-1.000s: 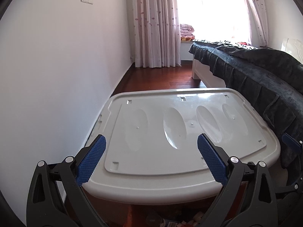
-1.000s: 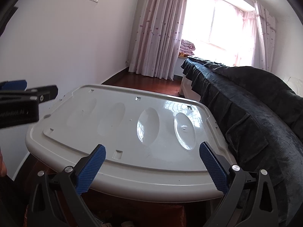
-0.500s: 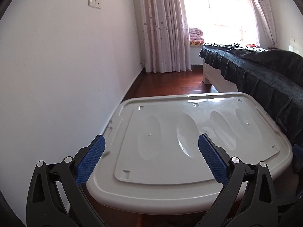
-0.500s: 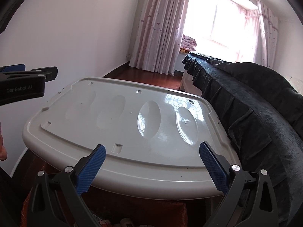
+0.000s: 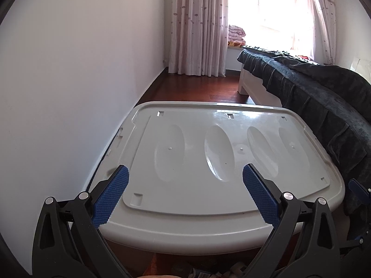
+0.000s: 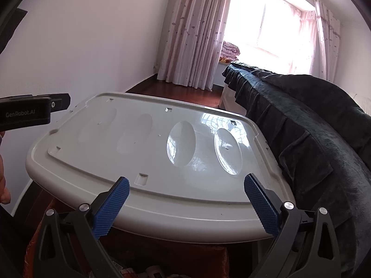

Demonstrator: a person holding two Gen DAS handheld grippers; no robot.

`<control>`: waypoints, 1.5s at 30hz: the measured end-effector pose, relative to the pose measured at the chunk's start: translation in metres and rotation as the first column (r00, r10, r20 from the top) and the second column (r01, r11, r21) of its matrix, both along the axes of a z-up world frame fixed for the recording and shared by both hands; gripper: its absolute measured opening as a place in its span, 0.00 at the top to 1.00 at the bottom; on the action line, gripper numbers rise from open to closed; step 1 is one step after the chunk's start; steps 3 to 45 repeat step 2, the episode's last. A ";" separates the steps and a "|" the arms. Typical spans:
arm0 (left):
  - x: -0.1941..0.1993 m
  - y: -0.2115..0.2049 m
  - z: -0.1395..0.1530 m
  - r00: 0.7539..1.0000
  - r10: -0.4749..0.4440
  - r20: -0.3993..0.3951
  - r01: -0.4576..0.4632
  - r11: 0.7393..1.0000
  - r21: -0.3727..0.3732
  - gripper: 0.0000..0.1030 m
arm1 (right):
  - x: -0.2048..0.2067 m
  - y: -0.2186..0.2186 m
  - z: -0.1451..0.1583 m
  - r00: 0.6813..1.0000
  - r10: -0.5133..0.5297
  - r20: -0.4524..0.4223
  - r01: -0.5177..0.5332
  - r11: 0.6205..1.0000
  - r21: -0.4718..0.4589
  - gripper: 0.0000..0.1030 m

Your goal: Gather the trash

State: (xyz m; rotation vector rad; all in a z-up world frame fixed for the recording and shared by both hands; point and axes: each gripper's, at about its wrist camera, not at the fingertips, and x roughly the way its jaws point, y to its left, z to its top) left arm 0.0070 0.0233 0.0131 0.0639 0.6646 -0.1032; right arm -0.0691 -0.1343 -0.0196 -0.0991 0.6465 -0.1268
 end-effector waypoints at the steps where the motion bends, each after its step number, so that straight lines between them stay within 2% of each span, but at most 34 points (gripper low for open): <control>1: 0.000 0.000 0.000 1.000 0.000 0.001 0.000 1.000 0.003 0.07 | 0.000 -0.001 0.001 1.000 -0.002 0.002 0.002 1.000 0.001 0.05; 45: 0.000 0.000 0.000 1.000 -0.001 0.000 0.001 1.000 0.004 0.07 | 0.000 -0.001 0.001 1.000 -0.004 0.004 0.004 1.000 0.002 0.05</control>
